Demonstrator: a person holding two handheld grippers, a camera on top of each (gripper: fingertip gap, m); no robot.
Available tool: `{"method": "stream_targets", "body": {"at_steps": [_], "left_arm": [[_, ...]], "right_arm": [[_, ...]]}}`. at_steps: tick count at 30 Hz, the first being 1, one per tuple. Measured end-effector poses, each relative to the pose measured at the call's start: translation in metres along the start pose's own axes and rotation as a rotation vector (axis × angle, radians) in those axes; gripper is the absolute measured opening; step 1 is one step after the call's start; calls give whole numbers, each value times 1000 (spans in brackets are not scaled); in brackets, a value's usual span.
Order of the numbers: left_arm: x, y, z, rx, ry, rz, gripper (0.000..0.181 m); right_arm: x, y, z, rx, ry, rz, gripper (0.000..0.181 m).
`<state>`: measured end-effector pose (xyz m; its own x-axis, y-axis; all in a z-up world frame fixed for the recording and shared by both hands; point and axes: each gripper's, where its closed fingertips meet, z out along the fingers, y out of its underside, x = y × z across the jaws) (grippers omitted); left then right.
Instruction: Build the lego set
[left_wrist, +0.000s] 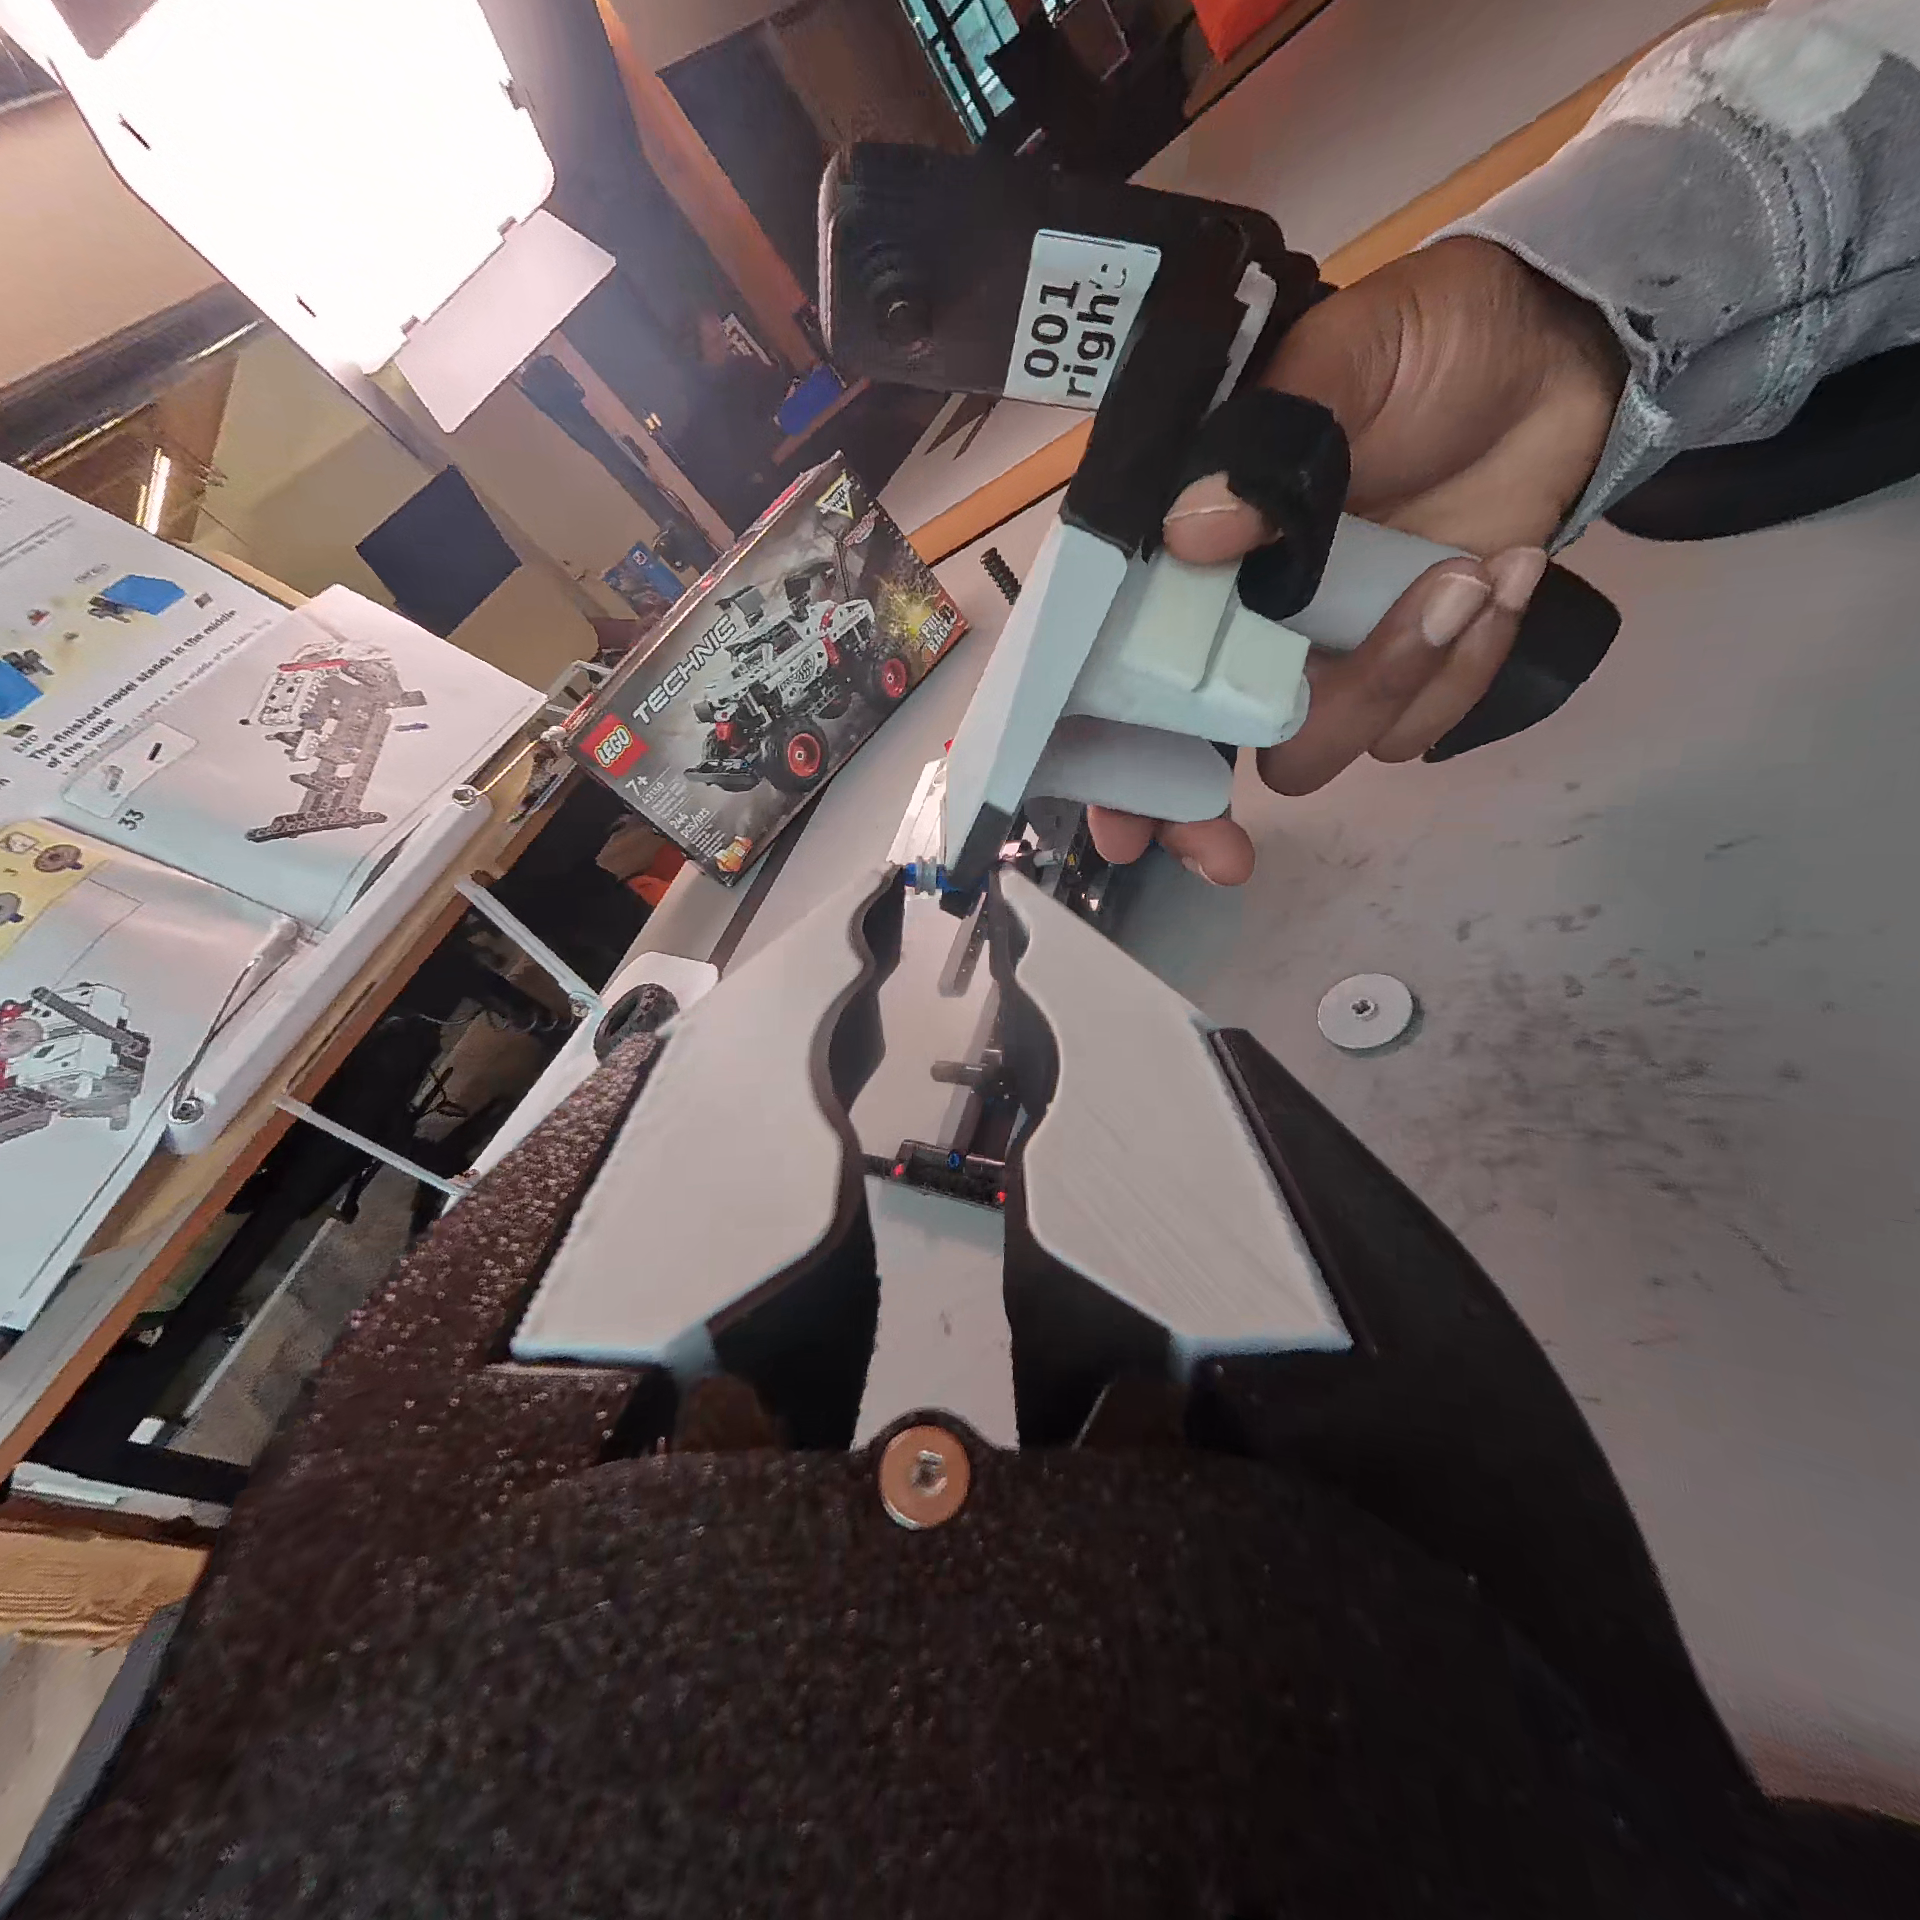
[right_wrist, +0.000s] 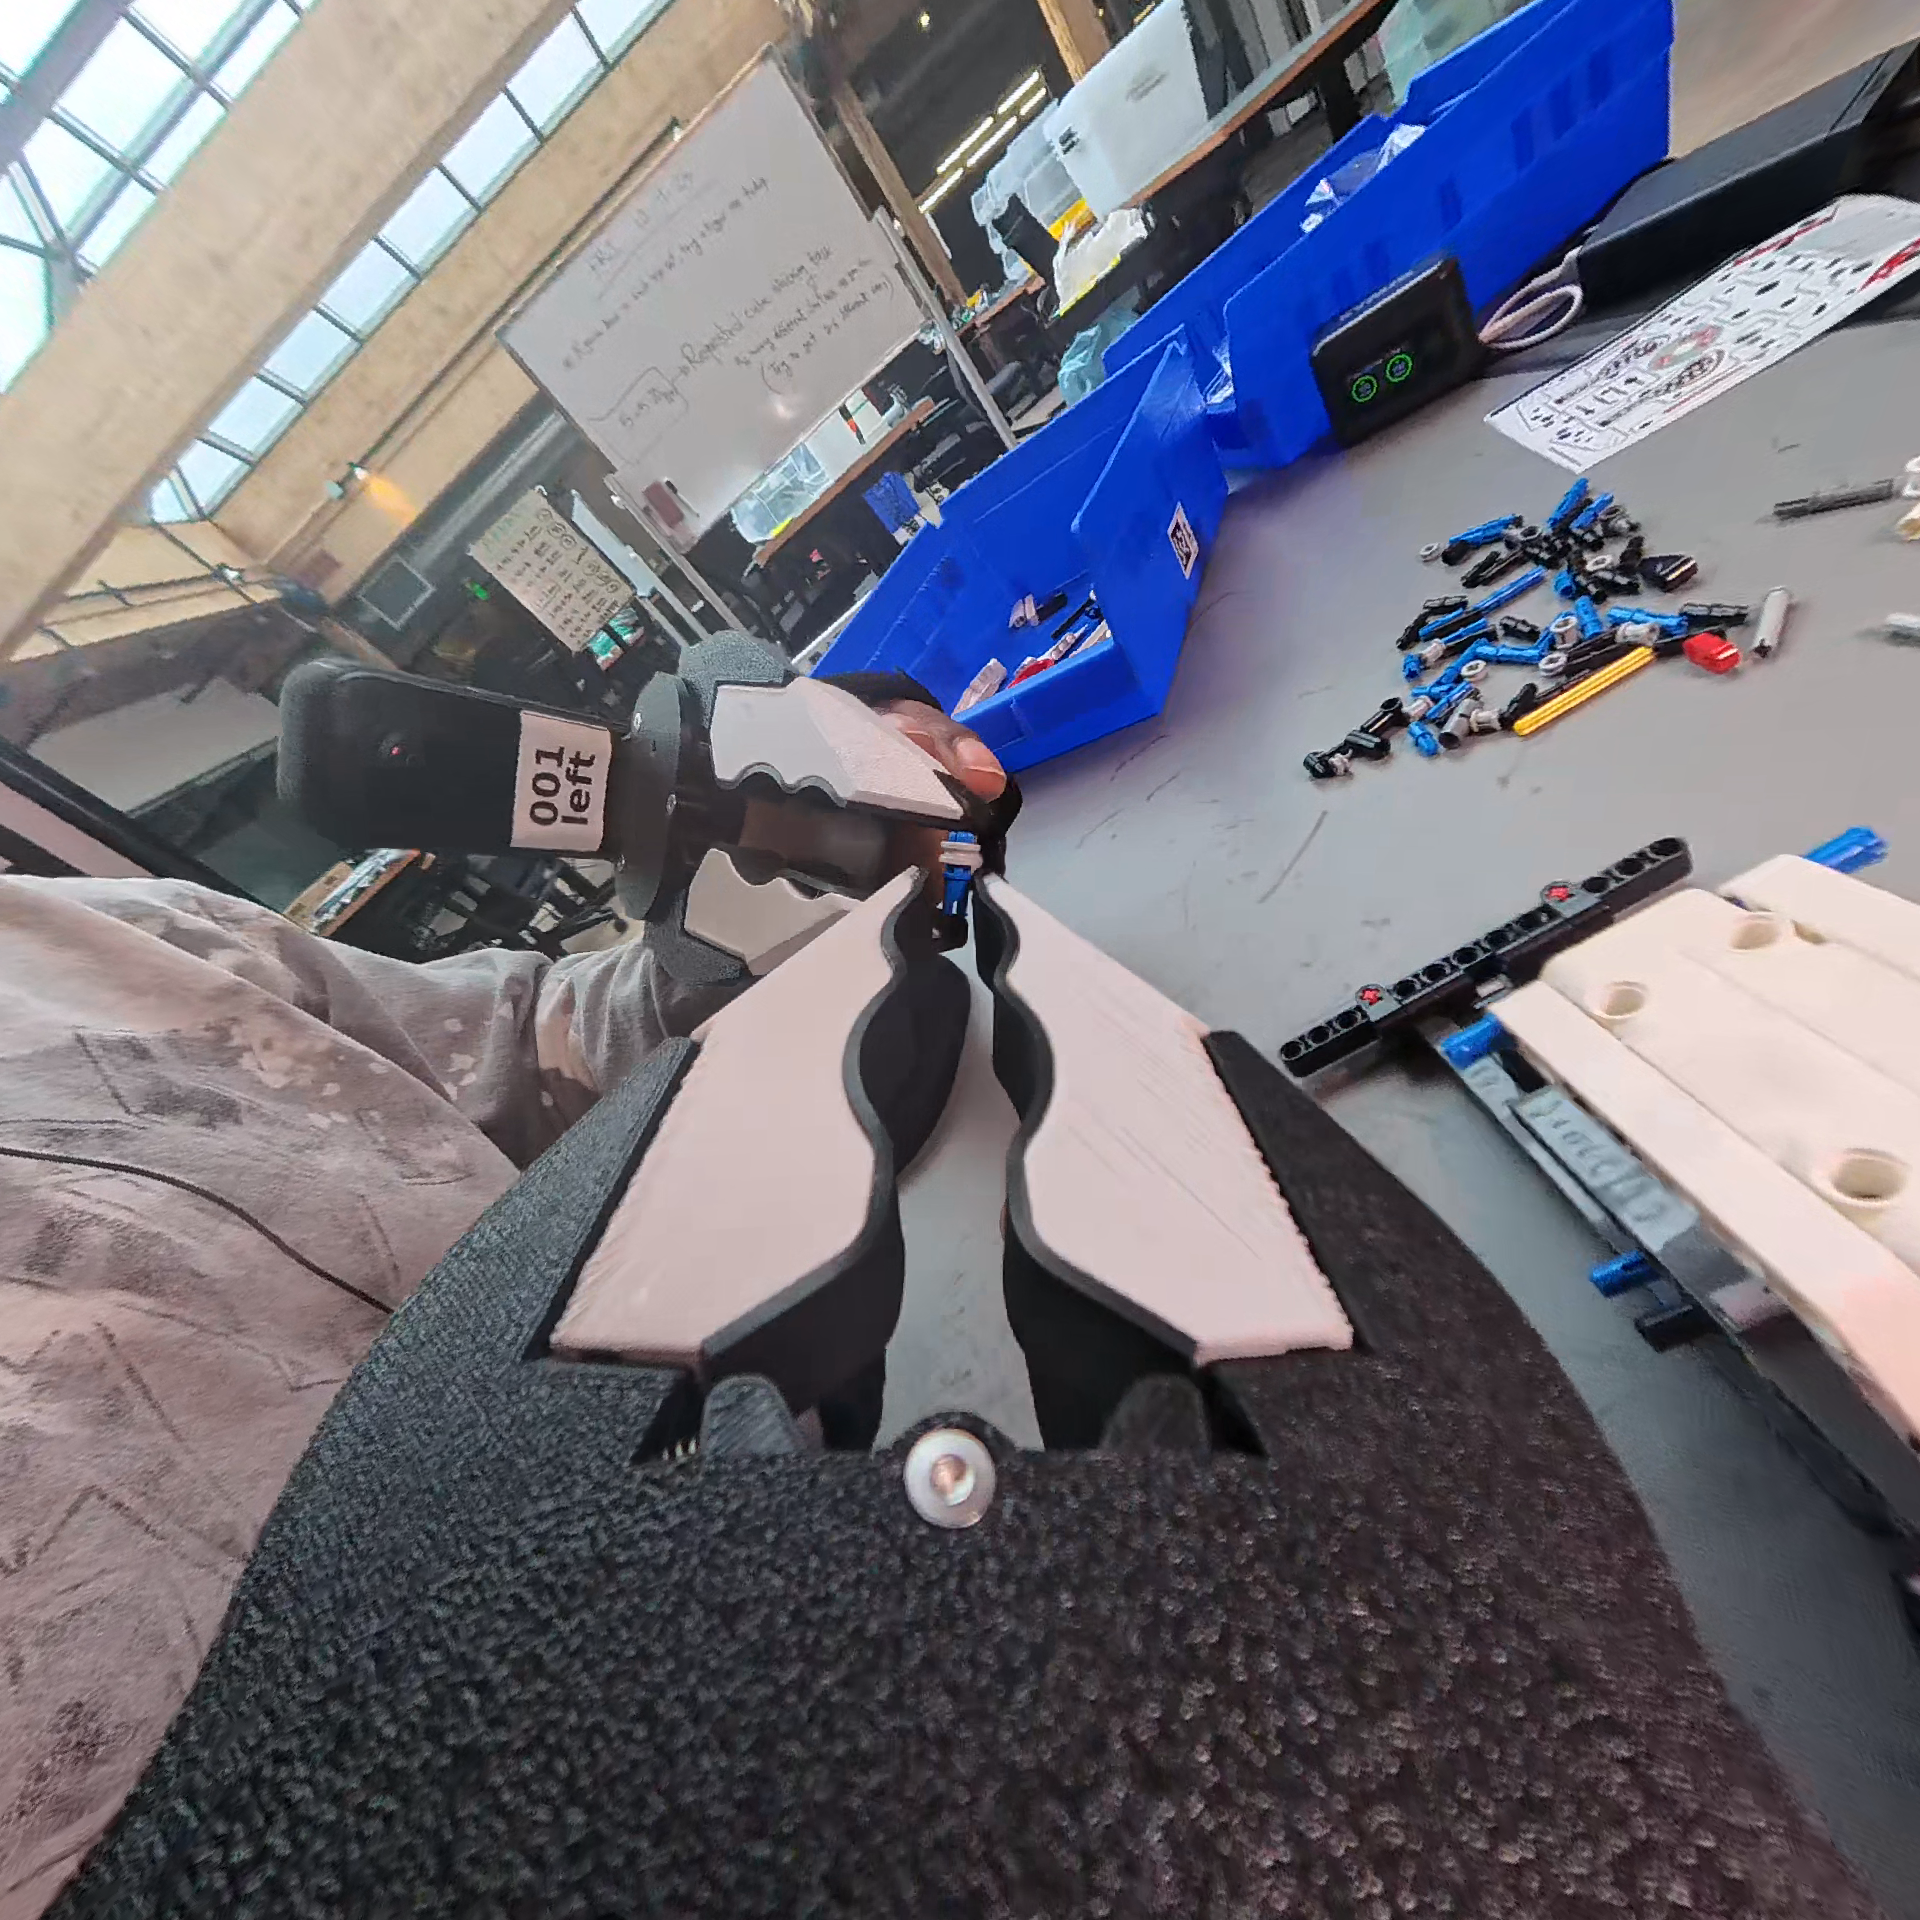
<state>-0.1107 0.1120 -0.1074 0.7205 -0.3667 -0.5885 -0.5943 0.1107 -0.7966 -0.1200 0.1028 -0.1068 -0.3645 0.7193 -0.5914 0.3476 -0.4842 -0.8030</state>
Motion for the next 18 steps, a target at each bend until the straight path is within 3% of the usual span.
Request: {"method": "stream_targets", "body": {"at_steps": [4, 7, 11, 13, 18], "left_arm": [[4, 1, 3, -16, -15, 63, 16], [7, -1, 3, 37, 59, -113, 21], [-3, -18, -10, 227, 257, -564, 23], [-14, -15, -12, 254, 283, -730, 21], [-5, -9, -8, 205, 325, -749, 11]], "right_arm": [[2, 4, -3, -9, -50, 87, 5], [3, 1, -6, 31, -54, -1, 4], [4, -12, -16, 74, 46, -313, 4], [5, -14, -18, 60, 123, -485, 4], [11, -5, -16, -61, 339, -934, 4]]}}
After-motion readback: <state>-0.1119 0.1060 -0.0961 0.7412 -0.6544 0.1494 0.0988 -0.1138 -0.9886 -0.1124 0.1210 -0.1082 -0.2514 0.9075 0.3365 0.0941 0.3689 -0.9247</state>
